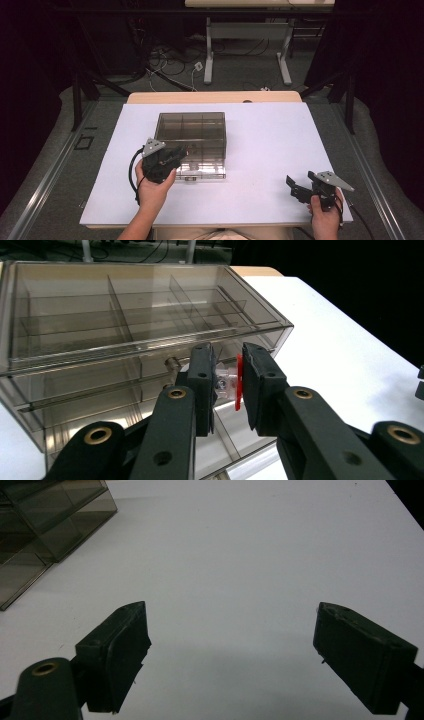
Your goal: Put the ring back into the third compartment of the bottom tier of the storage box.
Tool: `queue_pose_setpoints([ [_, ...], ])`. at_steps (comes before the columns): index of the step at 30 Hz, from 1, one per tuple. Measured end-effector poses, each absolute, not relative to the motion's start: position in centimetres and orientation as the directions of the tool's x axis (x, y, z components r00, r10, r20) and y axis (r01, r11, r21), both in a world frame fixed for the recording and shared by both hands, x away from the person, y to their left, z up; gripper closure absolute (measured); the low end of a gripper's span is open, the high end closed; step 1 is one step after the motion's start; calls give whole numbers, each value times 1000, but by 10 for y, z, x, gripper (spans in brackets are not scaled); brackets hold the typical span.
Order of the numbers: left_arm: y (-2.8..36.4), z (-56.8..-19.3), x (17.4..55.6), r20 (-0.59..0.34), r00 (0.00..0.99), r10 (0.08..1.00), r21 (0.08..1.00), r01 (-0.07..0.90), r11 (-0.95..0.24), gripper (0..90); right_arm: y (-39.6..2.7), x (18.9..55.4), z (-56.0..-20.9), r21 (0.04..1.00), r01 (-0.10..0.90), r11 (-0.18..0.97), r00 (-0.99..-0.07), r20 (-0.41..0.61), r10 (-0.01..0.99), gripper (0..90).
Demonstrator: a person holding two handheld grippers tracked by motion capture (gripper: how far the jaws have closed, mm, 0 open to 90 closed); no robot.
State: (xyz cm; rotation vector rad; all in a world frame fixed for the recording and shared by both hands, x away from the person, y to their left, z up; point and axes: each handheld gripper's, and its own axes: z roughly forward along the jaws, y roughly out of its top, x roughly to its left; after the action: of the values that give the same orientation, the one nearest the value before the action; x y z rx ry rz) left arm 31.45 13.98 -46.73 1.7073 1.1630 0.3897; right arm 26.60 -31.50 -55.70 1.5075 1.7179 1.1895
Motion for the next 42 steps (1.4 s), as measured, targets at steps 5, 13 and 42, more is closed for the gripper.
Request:
queue_pose_setpoints([
  [5, 136, -470, 316, -248, 495, 833, 850, 523, -58, 755, -315, 266, -557, 881, 472, -24, -215, 142, 966, 139],
  [13, 129, -477, 317, -233, 504, 832, 844, 529, -85, 755, -315, 266, -557, 880, 474, -23, -216, 142, 966, 138],
  [42, 103, -509, 327, -201, 601, 774, 829, 525, -192, 756, -317, 265, -558, 880, 475, -28, -213, 145, 966, 138],
])
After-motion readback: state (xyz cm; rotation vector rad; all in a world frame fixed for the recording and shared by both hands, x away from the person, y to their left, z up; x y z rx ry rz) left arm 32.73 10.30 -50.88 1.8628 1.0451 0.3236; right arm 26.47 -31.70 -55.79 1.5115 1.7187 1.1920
